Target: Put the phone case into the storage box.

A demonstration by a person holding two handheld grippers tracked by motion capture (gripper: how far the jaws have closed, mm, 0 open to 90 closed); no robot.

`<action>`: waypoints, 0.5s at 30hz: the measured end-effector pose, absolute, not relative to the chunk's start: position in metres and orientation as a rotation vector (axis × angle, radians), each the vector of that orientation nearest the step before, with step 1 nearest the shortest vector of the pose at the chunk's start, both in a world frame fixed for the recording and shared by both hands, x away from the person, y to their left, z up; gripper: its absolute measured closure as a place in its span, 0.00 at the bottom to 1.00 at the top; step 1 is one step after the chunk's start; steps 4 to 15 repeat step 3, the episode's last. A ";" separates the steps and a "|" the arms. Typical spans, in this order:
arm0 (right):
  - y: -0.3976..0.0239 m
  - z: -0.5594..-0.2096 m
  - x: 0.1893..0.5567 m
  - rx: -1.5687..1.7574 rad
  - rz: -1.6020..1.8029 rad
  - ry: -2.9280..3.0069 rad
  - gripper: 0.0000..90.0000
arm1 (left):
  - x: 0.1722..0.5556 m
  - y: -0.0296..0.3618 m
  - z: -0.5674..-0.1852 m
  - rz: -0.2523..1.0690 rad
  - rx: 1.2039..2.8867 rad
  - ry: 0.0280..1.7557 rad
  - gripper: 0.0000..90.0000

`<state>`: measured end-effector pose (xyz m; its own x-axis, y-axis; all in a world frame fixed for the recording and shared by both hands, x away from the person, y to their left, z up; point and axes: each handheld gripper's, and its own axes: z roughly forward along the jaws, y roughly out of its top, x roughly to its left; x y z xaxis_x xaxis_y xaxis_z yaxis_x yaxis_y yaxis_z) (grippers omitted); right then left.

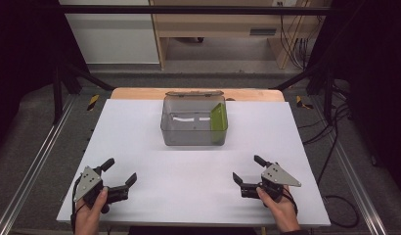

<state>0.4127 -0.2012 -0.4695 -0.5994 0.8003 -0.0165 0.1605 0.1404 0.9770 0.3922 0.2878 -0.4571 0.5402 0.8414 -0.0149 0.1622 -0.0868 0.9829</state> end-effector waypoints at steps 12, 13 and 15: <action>-0.201 -0.470 0.414 0.928 1.471 1.873 0.04 | 0.392 0.287 -0.458 0.705 1.587 0.882 0.03; -0.201 -0.470 0.414 0.928 1.471 1.873 0.04 | 0.392 0.287 -0.458 0.705 1.587 0.882 0.03; -0.201 -0.470 0.414 0.928 1.471 1.873 0.04 | 0.392 0.287 -0.458 0.705 1.587 0.882 0.03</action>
